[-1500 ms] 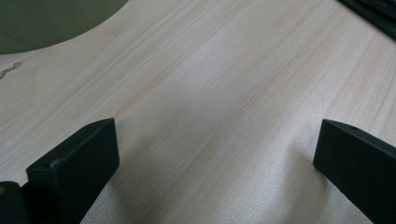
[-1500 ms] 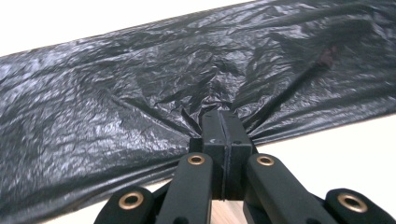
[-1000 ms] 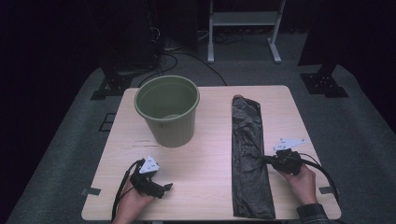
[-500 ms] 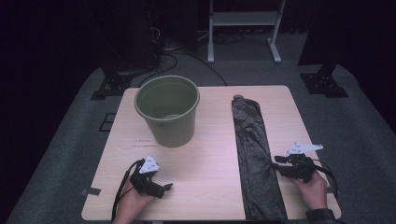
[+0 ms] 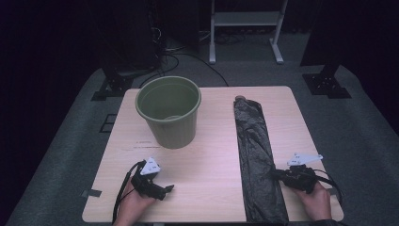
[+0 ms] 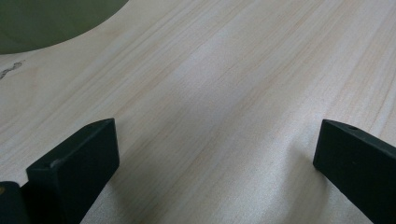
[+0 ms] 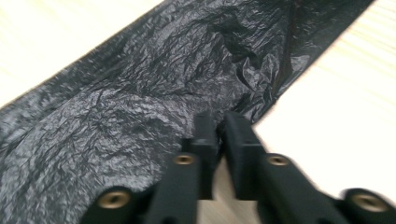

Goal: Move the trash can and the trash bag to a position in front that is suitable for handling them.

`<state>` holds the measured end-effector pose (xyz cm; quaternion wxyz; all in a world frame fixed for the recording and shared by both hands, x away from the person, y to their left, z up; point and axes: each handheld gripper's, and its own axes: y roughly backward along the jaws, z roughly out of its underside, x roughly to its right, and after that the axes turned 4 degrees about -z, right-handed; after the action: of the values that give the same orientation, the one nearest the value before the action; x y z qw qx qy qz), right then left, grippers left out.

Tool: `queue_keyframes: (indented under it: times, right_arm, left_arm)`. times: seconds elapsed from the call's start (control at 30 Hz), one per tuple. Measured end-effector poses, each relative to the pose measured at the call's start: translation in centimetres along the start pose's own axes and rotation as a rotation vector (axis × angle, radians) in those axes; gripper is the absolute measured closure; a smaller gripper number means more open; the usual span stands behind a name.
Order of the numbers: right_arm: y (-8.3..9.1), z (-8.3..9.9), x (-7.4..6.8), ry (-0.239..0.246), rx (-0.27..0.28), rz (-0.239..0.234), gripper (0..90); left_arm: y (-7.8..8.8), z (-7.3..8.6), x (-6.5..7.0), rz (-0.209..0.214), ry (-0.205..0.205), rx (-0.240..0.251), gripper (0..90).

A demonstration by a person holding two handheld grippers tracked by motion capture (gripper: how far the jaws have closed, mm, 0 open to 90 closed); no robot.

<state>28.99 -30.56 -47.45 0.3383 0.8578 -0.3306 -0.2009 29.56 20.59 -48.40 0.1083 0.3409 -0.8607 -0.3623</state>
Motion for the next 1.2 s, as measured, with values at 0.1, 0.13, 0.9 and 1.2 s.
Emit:
queue_keyframes:
  times: [0.1,0.13,0.9,1.2]
  right_arm:
    - [0.0,0.0,0.2,-0.001,-0.008,-0.004,90.0]
    - [0.1,-0.1,0.2,0.007,-0.013,0.011,90.0]
    - [4.3,1.6,4.5,-0.065,0.058,0.208,58.9]
    - [0.9,-1.2,2.8,-0.004,0.045,0.218,10.2]
  left_arm:
    - [0.0,0.0,0.0,0.0,0.0,0.0,0.0]
    - [0.0,0.0,0.0,0.0,0.0,0.0,0.0]
    - [0.0,0.0,0.0,-0.001,0.001,0.0,0.0]
    - [0.0,0.0,0.0,-0.001,0.001,0.0,0.0]
